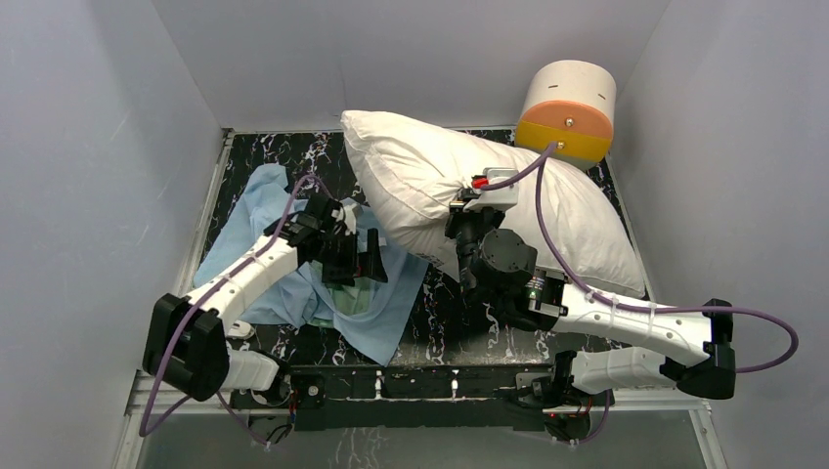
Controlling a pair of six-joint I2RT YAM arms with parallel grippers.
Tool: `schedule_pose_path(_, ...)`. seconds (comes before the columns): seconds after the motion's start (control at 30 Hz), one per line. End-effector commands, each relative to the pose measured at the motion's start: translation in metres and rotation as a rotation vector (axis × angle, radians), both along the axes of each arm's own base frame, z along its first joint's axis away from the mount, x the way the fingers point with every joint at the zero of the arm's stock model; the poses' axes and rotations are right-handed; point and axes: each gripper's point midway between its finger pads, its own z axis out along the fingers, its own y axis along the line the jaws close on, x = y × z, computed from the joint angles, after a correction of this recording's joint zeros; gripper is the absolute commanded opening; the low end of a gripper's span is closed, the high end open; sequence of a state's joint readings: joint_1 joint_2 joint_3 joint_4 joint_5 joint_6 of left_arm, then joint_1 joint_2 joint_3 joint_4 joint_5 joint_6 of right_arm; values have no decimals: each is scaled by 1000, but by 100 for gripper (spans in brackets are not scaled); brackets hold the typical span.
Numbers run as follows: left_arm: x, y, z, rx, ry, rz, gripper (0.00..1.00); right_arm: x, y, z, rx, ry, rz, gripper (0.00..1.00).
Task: Remove the pillowcase from the pillow
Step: Adjust the pillowcase at the center of the board.
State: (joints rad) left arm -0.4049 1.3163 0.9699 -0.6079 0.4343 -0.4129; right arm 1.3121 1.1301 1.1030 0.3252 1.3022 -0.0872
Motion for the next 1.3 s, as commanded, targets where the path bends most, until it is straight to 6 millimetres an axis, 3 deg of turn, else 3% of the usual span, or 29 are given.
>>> schedule_pose_path(0.0,-2,-12,-38,42,29,56,98,3,-40,20,140,2,-137,0)
schedule_pose_path(0.1,-9,-18,-76,99,83,61,96,3,-44,18,146,4,-143,0)
schedule_pose_path(0.23,-12,-12,-114,236,102,69,82,3,-50,16,143,11,-156,0)
schedule_pose_path(0.33,-9,-9,-119,284,76,68,49,3,-54,14,152,16,-159,0)
schedule_pose_path(0.4,1,-7,-105,287,14,103,13,2,-57,13,149,17,-164,0)
schedule_pose_path(0.43,9,-5,-91,284,-37,129,2,2,-58,13,149,18,-167,0)
schedule_pose_path(0.47,17,-4,-73,274,-91,152,0,2,-60,13,149,19,-172,0)
schedule_pose_path(0.6,56,24,17,312,-349,267,0,2,-65,11,156,19,-182,0)
schedule_pose_path(0.7,83,57,89,292,-486,347,0,1,-68,9,165,20,-185,0)
schedule_pose_path(0.77,102,92,129,284,-554,409,0,1,-70,8,168,22,-184,0)
schedule_pose_path(0.83,118,140,161,312,-594,514,0,0,-70,7,172,24,-182,0)
schedule_pose_path(0.9,127,171,179,343,-602,585,0,0,-71,6,173,27,-179,0)
schedule_pose_path(1.0,128,232,174,411,-547,764,0,0,-67,4,176,35,-161,0)
schedule_pose_path(1.1,119,264,144,467,-489,909,0,1,-61,-3,167,47,-144,0)
schedule_pose_path(1.13,116,274,131,496,-477,950,8,1,-58,-6,161,52,-134,0)
schedule_pose_path(1.2,113,278,103,518,-424,946,65,2,-46,-13,157,69,-94,0)
schedule_pose_path(1.27,105,282,84,550,-352,962,88,2,-35,-24,119,96,-58,0)
